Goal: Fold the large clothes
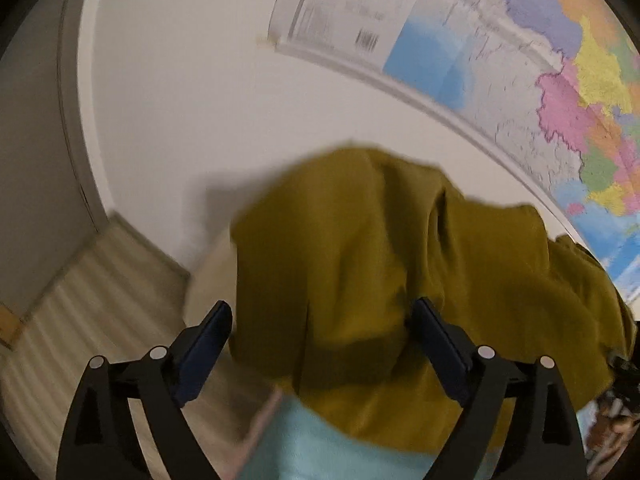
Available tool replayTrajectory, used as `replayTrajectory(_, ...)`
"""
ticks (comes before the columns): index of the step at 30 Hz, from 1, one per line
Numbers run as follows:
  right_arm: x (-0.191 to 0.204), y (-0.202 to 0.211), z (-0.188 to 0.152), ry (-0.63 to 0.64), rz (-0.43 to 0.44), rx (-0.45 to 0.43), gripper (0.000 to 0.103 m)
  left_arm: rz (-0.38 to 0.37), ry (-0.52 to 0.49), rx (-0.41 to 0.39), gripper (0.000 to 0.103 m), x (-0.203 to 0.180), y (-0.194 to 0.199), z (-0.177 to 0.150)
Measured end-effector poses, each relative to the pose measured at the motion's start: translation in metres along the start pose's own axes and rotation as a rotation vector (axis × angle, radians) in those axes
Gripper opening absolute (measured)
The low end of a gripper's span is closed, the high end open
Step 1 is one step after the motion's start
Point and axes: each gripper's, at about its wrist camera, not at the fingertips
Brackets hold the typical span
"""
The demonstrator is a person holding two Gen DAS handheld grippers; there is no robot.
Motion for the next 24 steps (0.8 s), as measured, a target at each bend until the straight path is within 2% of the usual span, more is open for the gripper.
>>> replayTrajectory(2, -0.002, -0.001, -0.001, -0.013, 0.012, 0.007, 0.059, -0.018, 0.036, 0.048, 0.092, 0.006, -0.015, -0.007)
replayTrajectory(3, -0.005, 0.000, 0.001, -0.009, 0.006, 0.005, 0.051, -0.035, 0.056, 0.055, 0.089, 0.007, -0.019, -0.008)
replayTrajectory(4, -0.002, -0.012, 0.000, 0.000, 0.005, 0.001, 0.048, -0.060, 0.062, 0.052, 0.085, 0.006, -0.020, -0.008)
replayTrajectory(5, -0.003, -0.010, 0.000, 0.007, 0.007, -0.004, 0.039, -0.075, 0.059, 0.040, 0.075, 0.002, -0.020, -0.005)
replayTrajectory(6, -0.004, -0.007, 0.001, 0.013, 0.009, -0.015, 0.035, -0.083, 0.044, 0.024, 0.061, -0.003, -0.017, -0.002)
replayTrajectory(7, -0.004, -0.004, 0.001, 0.013, 0.023, -0.027, 0.034, -0.093, 0.030, 0.010, 0.055, -0.009, -0.015, 0.003)
replayTrajectory(9, -0.005, 0.005, 0.000, 0.017, 0.028, -0.051, 0.030, -0.040, -0.002, -0.035, 0.032, -0.025, -0.009, 0.018)
replayTrajectory(12, 0.000, 0.010, 0.008, 0.040, 0.035, -0.091, 0.027, -0.020, -0.015, -0.101, 0.026, -0.046, 0.001, 0.066)
replayTrajectory(13, 0.007, 0.002, 0.018, 0.054, 0.038, -0.110, 0.027, 0.007, -0.039, -0.134, 0.025, -0.056, 0.006, 0.087)
replayTrajectory(16, 0.024, -0.001, 0.027, 0.097, 0.083, -0.189, 0.027, 0.054, -0.040, -0.208, 0.024, -0.060, 0.013, 0.116)
replayTrajectory(17, 0.027, -0.008, 0.024, 0.099, 0.086, -0.183, 0.027, 0.049, -0.022, -0.217, 0.024, -0.055, 0.012, 0.121)
replayTrajectory(18, 0.022, -0.020, 0.019, 0.075, 0.083, -0.135, 0.028, 0.071, -0.019, -0.224, 0.024, -0.050, 0.006, 0.121)
replayTrajectory(20, 0.007, -0.037, 0.001, 0.034, 0.050, -0.028, 0.031, 0.123, -0.008, -0.181, 0.025, -0.035, -0.017, 0.111)
replayTrajectory(22, -0.001, -0.040, -0.007, 0.020, 0.037, -0.002, 0.036, 0.168, 0.022, -0.075, 0.027, -0.012, -0.052, 0.090)
replayTrajectory(24, -0.008, -0.024, -0.014, -0.006, 0.054, 0.008, 0.052, 0.183, 0.038, -0.031, 0.034, 0.001, -0.069, 0.074)
Point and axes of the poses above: each gripper's, at about its wrist camera, not at the fingertips, and y roughly against the way its jaws point, x to its left, z to its top, and after that the axes turned 1 degree about y, right-handed
